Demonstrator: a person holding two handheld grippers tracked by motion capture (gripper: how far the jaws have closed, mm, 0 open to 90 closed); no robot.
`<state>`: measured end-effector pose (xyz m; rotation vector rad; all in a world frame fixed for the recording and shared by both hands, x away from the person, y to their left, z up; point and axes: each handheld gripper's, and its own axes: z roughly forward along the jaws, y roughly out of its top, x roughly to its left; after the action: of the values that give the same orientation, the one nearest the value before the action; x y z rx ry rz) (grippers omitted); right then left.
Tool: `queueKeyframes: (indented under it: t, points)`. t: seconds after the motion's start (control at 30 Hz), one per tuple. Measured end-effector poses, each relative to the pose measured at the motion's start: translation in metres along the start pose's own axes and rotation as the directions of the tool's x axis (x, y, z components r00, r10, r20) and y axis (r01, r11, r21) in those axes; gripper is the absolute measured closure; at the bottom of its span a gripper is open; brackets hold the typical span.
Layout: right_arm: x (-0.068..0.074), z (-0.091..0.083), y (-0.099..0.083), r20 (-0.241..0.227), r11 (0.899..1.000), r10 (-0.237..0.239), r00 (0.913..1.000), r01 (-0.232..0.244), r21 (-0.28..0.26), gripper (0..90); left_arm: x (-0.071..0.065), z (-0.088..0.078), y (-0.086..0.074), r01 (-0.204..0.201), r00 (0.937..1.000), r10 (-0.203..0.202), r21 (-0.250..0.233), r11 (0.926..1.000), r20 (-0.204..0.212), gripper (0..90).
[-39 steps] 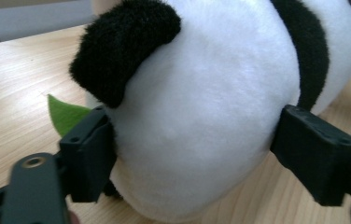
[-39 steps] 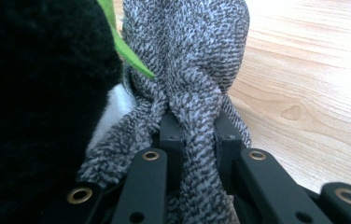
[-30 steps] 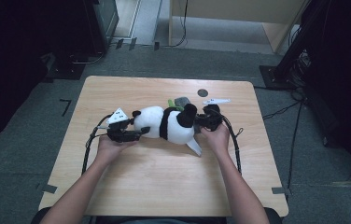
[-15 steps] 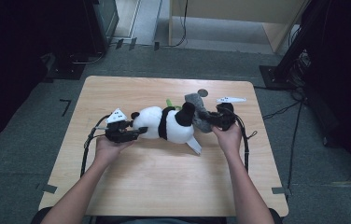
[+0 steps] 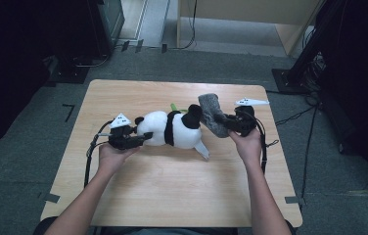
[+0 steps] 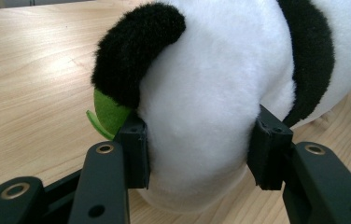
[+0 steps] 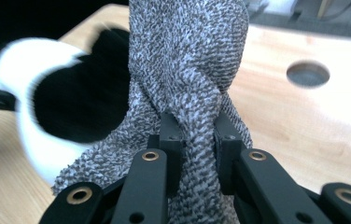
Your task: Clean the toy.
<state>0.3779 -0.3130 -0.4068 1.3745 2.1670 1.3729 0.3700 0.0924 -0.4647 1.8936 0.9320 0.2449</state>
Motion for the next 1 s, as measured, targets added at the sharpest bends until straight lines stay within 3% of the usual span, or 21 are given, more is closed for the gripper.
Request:
queueKeyframes:
  t: [0.2,0.3,0.47,0.77,0.93,1.0]
  points:
    - [0.032,-0.016,0.021,-0.034,0.999,-0.053,0.9980,0.053,-0.004,79.2,-0.007,0.000,0.000,0.019,0.9996,-0.019,-0.002,0.9998,-0.019,50.1]
    - [0.049,-0.013,0.034,-0.048,0.997,-0.070,0.9964,0.071,0.030,79.2,-0.010,0.000,0.001,0.024,0.9993,-0.023,0.003,0.9997,-0.027,50.1]
    - [0.081,-0.002,0.055,-0.094,0.991,-0.128,0.9874,0.131,0.030,79.2,-0.013,-0.001,0.001,0.021,0.9993,-0.021,0.001,0.9998,-0.031,49.9]
    - [0.134,0.052,0.076,-0.188,0.979,-0.170,0.9673,0.187,0.078,79.1,-0.016,-0.001,0.001,0.007,0.9990,-0.007,-0.007,1.0000,-0.043,49.7]
    - [0.159,0.082,0.079,-0.253,0.979,-0.151,0.9556,0.179,0.093,78.8,-0.016,-0.002,0.002,0.008,0.9990,-0.008,-0.004,1.0000,-0.045,49.7]
    - [0.166,0.098,0.075,-0.252,0.975,-0.151,0.9559,0.187,0.122,78.7,-0.017,-0.002,0.002,0.005,0.9990,-0.005,-0.001,1.0000,-0.044,49.7]
